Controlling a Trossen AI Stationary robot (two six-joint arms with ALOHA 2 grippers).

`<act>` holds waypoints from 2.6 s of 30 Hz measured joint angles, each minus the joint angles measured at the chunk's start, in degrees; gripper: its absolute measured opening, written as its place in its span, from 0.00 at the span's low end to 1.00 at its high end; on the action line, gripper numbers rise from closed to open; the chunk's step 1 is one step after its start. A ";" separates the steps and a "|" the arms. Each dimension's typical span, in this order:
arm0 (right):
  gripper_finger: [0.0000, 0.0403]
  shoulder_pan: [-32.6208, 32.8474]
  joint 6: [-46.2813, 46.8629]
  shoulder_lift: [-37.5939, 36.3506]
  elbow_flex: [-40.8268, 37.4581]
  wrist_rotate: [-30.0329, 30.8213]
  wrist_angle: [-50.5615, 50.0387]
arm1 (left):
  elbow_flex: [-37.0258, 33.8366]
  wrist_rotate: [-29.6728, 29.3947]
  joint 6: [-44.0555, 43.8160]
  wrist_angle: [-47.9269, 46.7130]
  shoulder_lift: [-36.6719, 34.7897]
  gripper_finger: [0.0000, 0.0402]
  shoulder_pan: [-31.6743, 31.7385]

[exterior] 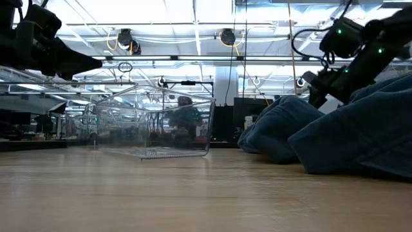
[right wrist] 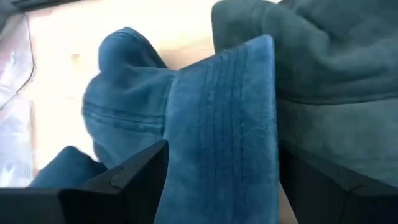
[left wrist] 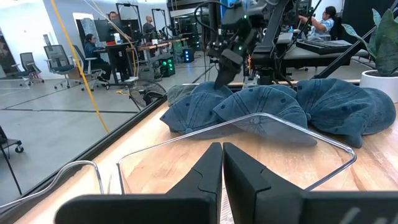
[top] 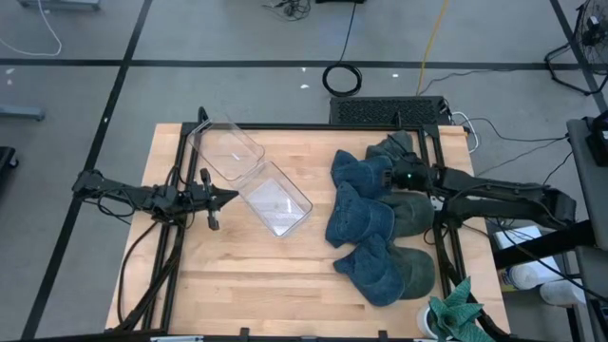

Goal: Pick & Place hat
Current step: Put the top blue cap into the top transparent bin

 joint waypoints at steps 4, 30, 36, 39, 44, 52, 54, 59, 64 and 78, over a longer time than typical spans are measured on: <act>0.68 -1.49 0.35 0.02 -4.36 -0.17 8.08 | 0.00 0.02 0.00 -0.02 0.00 0.05 -0.02; 0.68 -3.67 -2.78 -2.20 -6.94 -19.88 15.52 | 0.00 0.02 -0.02 -0.01 0.00 0.05 0.00; 0.68 -3.65 -2.65 -2.20 -6.94 -25.63 15.19 | 0.00 0.00 -0.02 -0.02 0.00 0.05 -0.02; 0.68 -3.75 -1.40 -2.20 -6.94 -25.36 13.45 | 0.00 0.01 0.00 0.00 0.00 0.05 0.00; 0.68 -4.83 0.45 -2.20 -6.94 -22.50 11.53 | 0.00 0.01 -0.01 -0.02 0.00 0.05 -0.01; 0.68 -7.09 0.62 -5.98 -6.94 -25.63 9.53 | 0.00 0.01 0.00 -0.02 0.00 0.05 -0.02; 0.68 -7.82 0.81 -7.57 -6.94 -25.62 8.53 | 0.00 0.00 -0.02 -0.02 0.00 0.05 0.00; 0.68 -9.81 0.81 -10.54 -6.94 -25.55 3.79 | 0.02 0.02 -0.01 -0.02 0.00 0.05 -0.02; 0.68 -11.31 0.13 -11.39 -6.94 -25.37 1.18 | 0.00 0.02 0.00 -0.02 0.00 0.05 -0.02; 0.68 -15.15 -2.00 -12.77 -6.91 -26.46 1.17 | 0.00 0.01 -0.02 -0.02 0.00 0.05 -0.02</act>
